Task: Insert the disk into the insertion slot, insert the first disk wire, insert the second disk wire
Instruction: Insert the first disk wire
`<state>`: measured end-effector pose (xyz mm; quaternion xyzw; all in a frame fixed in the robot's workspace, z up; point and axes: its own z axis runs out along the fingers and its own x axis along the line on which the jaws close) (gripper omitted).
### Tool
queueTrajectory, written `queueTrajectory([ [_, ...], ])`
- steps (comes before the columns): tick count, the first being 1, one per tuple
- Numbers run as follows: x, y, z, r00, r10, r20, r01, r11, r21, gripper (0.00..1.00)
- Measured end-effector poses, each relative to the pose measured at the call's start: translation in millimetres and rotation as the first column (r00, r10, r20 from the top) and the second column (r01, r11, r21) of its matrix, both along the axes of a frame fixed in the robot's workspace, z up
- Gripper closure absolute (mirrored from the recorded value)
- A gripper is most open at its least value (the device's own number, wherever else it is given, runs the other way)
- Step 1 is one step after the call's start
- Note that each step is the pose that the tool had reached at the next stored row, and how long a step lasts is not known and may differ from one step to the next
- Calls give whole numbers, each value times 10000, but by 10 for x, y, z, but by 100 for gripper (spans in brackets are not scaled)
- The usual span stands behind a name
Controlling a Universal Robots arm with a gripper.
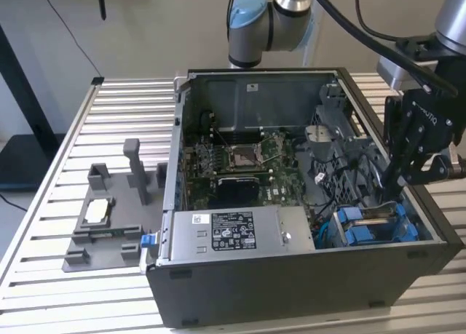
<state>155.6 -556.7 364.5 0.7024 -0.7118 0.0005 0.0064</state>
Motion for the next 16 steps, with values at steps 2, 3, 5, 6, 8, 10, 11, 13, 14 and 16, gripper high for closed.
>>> queueTrajectory([
  [2,8,-6,-23,10000,10,-86,-10,10000,-1,81],
  [3,7,-7,-38,9999,19,-104,-19,10000,-2,81],
  [5,7,-8,-69,9999,44,-114,-44,10000,0,81],
  [6,8,-8,-86,9999,61,-115,-61,10000,8,81],
  [8,8,-8,-114,9999,115,-116,-115,9999,17,81],
  [10,8,-8,-139,9997,238,-115,-238,9997,19,81],
  [11,8,-8,-147,9994,315,-115,-315,9995,18,81],
  [13,9,-8,-160,9989,463,-115,-463,9989,18,81],
  [14,8,-8,-167,9987,494,-115,-494,9988,20,81],
  [16,8,-9,-185,9987,497,-115,-496,9988,18,81],
])
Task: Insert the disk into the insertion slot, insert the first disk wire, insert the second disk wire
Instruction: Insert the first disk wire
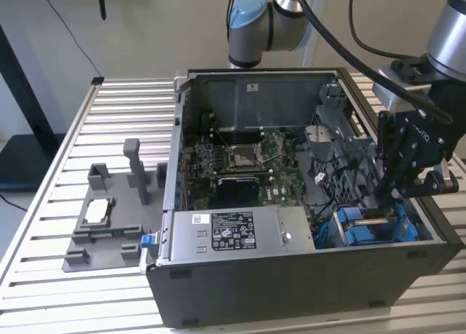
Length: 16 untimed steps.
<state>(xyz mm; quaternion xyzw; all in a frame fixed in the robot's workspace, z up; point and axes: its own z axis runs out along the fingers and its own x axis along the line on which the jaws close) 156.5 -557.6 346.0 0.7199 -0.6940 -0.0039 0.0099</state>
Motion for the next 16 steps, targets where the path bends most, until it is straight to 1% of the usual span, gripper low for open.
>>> queueTrajectory([
  [4,-1,0,-47,10000,0,-6,0,10000,1,81],
  [7,2,0,-68,10000,1,-57,-1,10000,1,81],
  [9,2,0,-77,10000,-1,-72,1,10000,-3,81],
  [12,5,-1,-97,10000,-4,-76,4,10000,-2,81],
  [16,6,-1,-106,10000,-8,-86,8,10000,4,81],
])
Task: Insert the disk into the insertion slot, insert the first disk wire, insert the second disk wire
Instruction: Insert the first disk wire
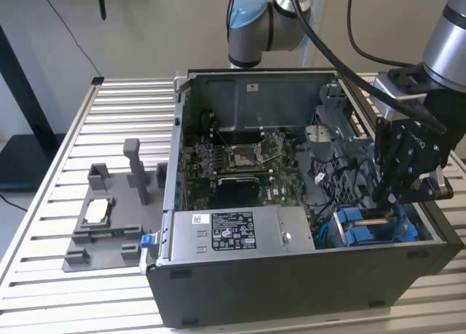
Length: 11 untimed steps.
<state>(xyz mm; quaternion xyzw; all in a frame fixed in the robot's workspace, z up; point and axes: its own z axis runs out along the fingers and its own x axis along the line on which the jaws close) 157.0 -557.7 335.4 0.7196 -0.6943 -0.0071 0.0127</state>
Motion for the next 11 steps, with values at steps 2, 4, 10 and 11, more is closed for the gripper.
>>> queueTrajectory([
  [2,0,-2,-11,10000,-1,0,1,10000,-5,81],
  [4,1,-2,-11,10000,0,0,0,10000,-6,81],
  [10,1,-2,-18,10000,1,-1,-1,10000,4,79],
  [11,1,-1,-16,10000,1,-1,-1,10000,1,73],
])
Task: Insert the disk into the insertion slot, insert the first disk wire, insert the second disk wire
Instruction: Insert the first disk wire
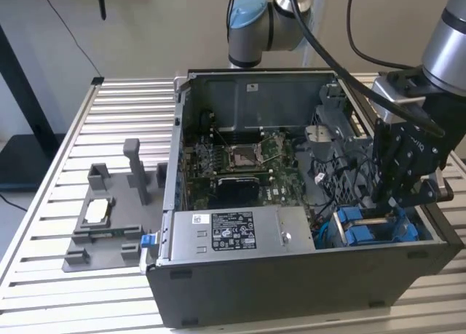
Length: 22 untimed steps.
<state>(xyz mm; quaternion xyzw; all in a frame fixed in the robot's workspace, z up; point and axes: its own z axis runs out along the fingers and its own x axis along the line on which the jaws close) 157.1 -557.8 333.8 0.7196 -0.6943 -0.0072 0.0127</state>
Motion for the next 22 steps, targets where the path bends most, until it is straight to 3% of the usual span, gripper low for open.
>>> queueTrajectory([
  [1,0,0,24,10000,0,-3,0,10000,-1,73],
  [13,-2,0,560,10000,2,-7,-2,10000,-2,73],
  [16,-13,1,592,10000,1,35,-1,10000,1,73],
  [19,-21,4,593,10000,-5,36,5,10000,-2,73],
  [22,-86,22,593,10000,-24,36,24,10000,0,73],
])
